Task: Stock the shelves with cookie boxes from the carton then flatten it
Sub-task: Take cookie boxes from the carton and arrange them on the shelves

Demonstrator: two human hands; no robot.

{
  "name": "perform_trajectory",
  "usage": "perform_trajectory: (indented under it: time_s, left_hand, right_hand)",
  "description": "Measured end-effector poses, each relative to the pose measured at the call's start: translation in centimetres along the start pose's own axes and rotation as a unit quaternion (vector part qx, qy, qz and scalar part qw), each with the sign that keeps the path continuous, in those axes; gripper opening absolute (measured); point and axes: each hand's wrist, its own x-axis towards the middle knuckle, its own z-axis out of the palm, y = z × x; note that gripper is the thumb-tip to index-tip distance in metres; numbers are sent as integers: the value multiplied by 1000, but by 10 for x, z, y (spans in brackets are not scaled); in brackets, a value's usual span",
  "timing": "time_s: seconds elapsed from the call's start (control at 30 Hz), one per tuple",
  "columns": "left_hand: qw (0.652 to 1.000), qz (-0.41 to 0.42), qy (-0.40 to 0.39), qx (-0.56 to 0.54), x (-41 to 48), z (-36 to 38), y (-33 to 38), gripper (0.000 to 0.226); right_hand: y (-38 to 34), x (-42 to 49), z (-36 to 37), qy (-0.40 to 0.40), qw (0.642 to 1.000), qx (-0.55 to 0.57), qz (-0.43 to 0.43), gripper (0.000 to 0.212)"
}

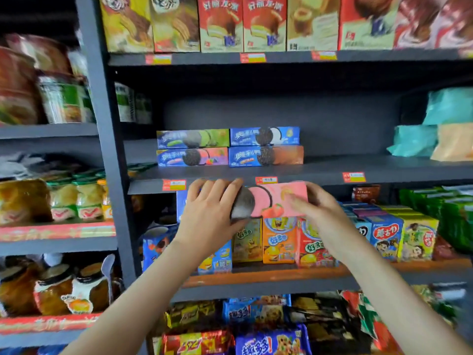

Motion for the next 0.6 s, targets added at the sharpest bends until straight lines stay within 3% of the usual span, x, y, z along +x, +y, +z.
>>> perform_trajectory:
  time_s: [0.2,0.4,0.6]
  left_hand:
    - [999,-36,27,-13,20,16,-6,71]
    - [996,-72,44,-24,33,25,-13,62]
    - [995,-101,12,-7,35,27,-36,53]
  right_hand:
    - [-15,22,0,10,1000,-1,-29,45]
    - [-26,49,-7,7,1000,-14,-23,56]
    - [-26,81,0,6,1000,-7,-13,36]
